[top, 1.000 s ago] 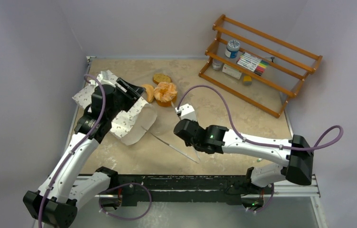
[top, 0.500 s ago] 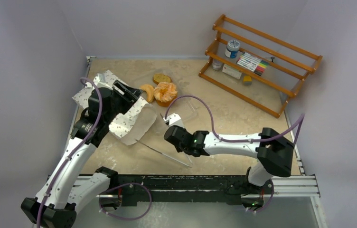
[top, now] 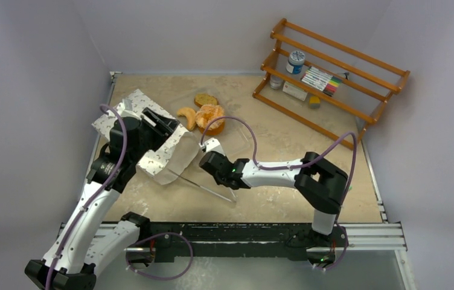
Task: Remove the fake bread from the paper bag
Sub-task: Place the clamp on the paper bag, then pick up the clamp from the paper bag.
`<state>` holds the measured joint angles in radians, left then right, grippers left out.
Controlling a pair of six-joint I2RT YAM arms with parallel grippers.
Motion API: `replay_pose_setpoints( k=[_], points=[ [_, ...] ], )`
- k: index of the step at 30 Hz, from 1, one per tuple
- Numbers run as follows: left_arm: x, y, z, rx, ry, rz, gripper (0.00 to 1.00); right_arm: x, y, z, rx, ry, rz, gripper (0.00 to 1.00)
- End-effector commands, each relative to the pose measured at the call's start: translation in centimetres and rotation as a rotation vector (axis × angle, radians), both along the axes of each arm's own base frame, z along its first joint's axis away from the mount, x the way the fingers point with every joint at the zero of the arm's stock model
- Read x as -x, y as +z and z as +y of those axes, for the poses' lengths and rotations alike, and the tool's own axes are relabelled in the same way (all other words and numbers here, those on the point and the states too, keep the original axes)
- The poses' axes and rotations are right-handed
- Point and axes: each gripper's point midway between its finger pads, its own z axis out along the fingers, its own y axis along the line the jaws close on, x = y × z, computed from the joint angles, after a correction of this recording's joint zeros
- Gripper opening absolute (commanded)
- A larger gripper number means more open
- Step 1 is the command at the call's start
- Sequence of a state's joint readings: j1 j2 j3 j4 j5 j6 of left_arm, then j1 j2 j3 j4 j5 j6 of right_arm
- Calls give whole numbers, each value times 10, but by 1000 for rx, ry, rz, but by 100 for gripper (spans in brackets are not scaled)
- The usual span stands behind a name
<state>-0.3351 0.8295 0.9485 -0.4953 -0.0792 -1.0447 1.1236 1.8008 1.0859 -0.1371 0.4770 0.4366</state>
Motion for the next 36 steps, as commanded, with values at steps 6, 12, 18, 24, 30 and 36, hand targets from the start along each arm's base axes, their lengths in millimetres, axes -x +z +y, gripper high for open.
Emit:
replay_pose_setpoints(
  k=[6, 12, 18, 24, 30, 36],
  points=[
    [5, 0, 4, -8, 0, -23, 61, -26, 26, 32, -77, 13, -59, 37],
    [3, -3, 1, 9, -1, -30, 61, -29, 59, 26, -116, 13, -125, 54],
    [-2, -1, 0, 8, -5, -43, 61, -6, 96, 14, -143, 47, -190, 59],
    [-5, -20, 6, -66, 3, -23, 65, 14, 122, 38, -340, 165, -208, 72],
    [-4, -39, 17, -142, 32, 15, 82, 8, 115, 48, -299, 125, -173, 63],
    [0, -45, 28, -176, 75, 55, 100, 21, 110, 43, -343, 163, -138, 78]
  ],
)
